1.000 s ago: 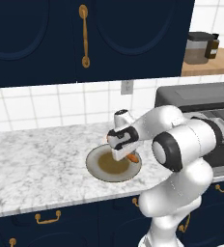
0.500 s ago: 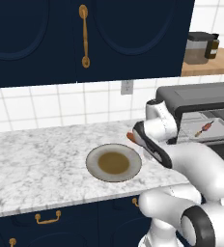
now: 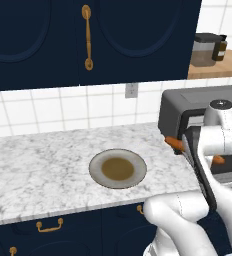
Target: Pick up the kebab skewer and baguette bread, and place them inside the toaster oven. Close the toaster oven door and start by setting the timer.
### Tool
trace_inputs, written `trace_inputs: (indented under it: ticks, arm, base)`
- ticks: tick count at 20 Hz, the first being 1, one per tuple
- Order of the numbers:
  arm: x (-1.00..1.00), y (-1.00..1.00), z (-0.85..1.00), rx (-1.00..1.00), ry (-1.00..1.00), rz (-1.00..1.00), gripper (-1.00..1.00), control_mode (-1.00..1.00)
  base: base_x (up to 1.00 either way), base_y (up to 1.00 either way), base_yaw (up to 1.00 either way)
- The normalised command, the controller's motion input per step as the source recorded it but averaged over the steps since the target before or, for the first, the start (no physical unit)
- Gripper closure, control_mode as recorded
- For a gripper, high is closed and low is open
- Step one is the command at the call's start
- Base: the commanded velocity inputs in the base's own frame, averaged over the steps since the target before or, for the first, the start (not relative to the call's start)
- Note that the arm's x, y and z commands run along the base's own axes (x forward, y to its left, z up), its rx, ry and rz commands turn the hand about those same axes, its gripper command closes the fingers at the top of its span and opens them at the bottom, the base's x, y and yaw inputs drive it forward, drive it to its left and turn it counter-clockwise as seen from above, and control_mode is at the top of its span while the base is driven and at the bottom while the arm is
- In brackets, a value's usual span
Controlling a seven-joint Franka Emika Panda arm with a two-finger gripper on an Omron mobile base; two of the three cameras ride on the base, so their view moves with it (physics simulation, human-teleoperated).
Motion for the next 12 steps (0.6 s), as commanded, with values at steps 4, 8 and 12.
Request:
trace_inputs:
  ticks: [4, 8, 12]
  arm:
    - [0.10, -0.99, 0.57, 0.03, 0.00, 0.10, 1.00, -1.00]
    - [0.31, -0.91, 0.49, 0.00, 0.00, 0.13, 1.00, -1.00]
    - [0.26, -0.83, 0.28, 0.00, 0.00, 0.13, 1.00, -1.00]
  base:
    - [0.00, 0.00, 0.00]
    - [0.00, 0.00, 0.00]
    - [0.00, 0.00, 0.00]
